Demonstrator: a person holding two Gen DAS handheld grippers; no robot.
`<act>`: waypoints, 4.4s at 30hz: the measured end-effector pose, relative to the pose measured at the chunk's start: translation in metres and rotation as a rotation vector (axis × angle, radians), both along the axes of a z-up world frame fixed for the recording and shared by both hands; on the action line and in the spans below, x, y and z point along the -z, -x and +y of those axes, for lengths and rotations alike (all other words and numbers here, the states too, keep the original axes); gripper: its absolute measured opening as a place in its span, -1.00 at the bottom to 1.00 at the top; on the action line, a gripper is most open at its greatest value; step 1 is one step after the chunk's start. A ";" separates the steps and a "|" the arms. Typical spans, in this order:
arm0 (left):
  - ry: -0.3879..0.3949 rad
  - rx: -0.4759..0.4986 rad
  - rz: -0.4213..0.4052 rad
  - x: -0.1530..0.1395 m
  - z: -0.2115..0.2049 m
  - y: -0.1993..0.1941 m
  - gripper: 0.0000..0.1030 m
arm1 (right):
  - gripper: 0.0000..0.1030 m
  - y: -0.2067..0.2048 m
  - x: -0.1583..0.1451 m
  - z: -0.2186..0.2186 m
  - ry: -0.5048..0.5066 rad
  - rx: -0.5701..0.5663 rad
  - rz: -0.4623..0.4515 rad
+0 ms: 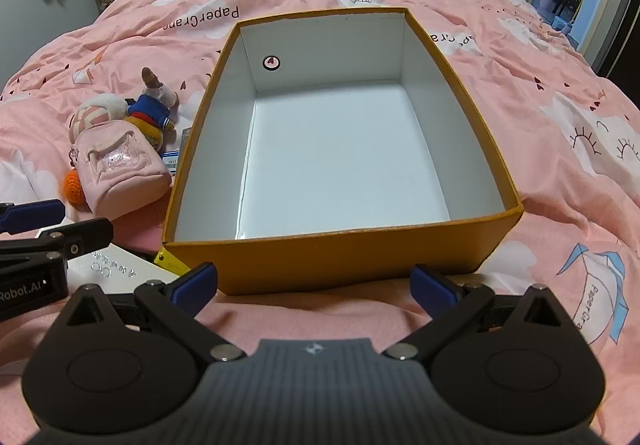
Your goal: Organize objects
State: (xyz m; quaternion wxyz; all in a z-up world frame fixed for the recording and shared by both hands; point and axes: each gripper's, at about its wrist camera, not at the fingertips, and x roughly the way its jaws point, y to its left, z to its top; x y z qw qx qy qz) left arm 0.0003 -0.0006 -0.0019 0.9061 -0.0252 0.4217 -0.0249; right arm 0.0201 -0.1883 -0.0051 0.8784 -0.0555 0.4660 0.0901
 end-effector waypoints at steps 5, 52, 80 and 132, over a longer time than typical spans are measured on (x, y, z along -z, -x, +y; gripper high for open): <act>-0.001 0.000 0.000 0.000 0.000 0.000 0.36 | 0.98 0.000 0.000 0.000 0.001 0.000 0.000; 0.171 -0.287 0.074 -0.002 0.119 -0.019 -0.13 | 0.18 -0.039 -0.021 0.120 -0.035 -0.632 -0.120; 0.443 -0.425 0.167 0.069 0.118 -0.074 0.13 | -0.23 -0.090 0.028 0.137 0.161 -0.630 -0.083; 0.068 -0.315 0.024 0.013 0.132 -0.038 -0.26 | -0.21 -0.096 0.041 0.190 0.101 -0.587 0.115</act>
